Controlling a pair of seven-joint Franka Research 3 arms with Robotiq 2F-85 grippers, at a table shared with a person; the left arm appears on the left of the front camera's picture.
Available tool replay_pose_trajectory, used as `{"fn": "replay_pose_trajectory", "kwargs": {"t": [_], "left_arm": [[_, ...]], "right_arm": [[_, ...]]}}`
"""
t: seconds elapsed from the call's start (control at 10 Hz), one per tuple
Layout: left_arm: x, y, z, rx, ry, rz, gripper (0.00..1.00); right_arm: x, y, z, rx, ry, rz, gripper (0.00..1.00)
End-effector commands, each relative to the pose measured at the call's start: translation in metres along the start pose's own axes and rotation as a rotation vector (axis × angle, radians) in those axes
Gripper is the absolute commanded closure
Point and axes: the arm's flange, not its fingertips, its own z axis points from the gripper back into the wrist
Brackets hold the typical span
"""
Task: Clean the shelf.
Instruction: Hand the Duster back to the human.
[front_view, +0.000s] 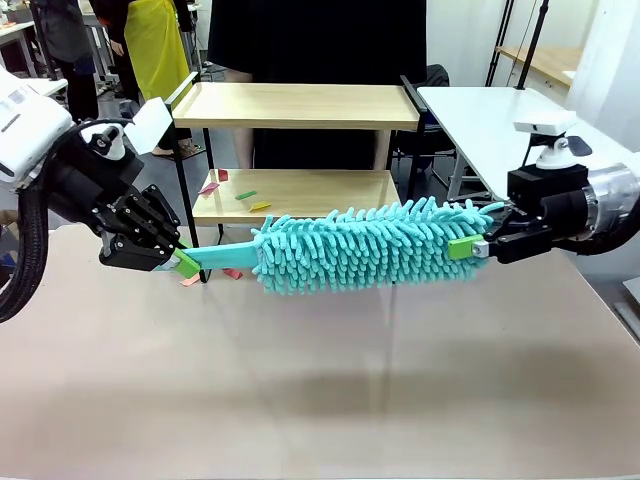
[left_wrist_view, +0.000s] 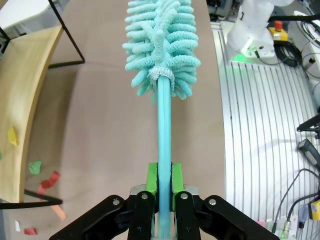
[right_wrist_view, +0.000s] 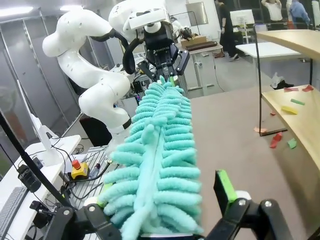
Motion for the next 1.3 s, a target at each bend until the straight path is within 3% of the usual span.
{"fn": "replay_pose_trajectory", "kwargs": {"t": [0.0, 0.1, 0.2, 0.3, 0.4, 0.5, 0.8, 1.2], "left_arm": [[0.0016, 0.0003, 0.0009, -0.003, -0.033, -0.010, 0.87], [0.0016, 0.0003, 0.0009, -0.003, -0.033, -0.010, 0.87], [0.0016, 0.0003, 0.0009, -0.003, -0.033, -0.010, 0.87], [0.0016, 0.0003, 0.0009, -0.003, -0.033, -0.010, 0.87], [0.0016, 0.0003, 0.0009, -0.003, -0.033, -0.010, 0.87], [0.0016, 0.0003, 0.0009, -0.003, -0.033, -0.010, 0.87], [0.0016, 0.0003, 0.0009, -0.003, -0.033, -0.010, 0.87], [0.0016, 0.0003, 0.0009, -0.003, -0.033, -0.010, 0.87]], "right_arm": [[-0.0152, 0.0150, -0.0139, 0.005, -0.032, -0.004, 0.00], [-0.0151, 0.0139, -0.0158, 0.006, -0.045, -0.002, 0.00], [-0.0149, 0.0150, -0.0173, -0.012, -0.060, 0.000, 0.10], [-0.0141, 0.0123, -0.0170, 0.005, -0.064, -0.005, 0.60], [-0.0138, 0.0125, -0.0167, 0.012, -0.064, 0.002, 0.70], [-0.0125, 0.0130, -0.0179, 0.028, -0.046, 0.010, 1.00], [-0.0099, 0.0137, -0.0197, 0.056, -0.018, 0.017, 0.97], [-0.0065, 0.0164, -0.0180, 0.049, 0.002, 0.064, 1.00]]}}
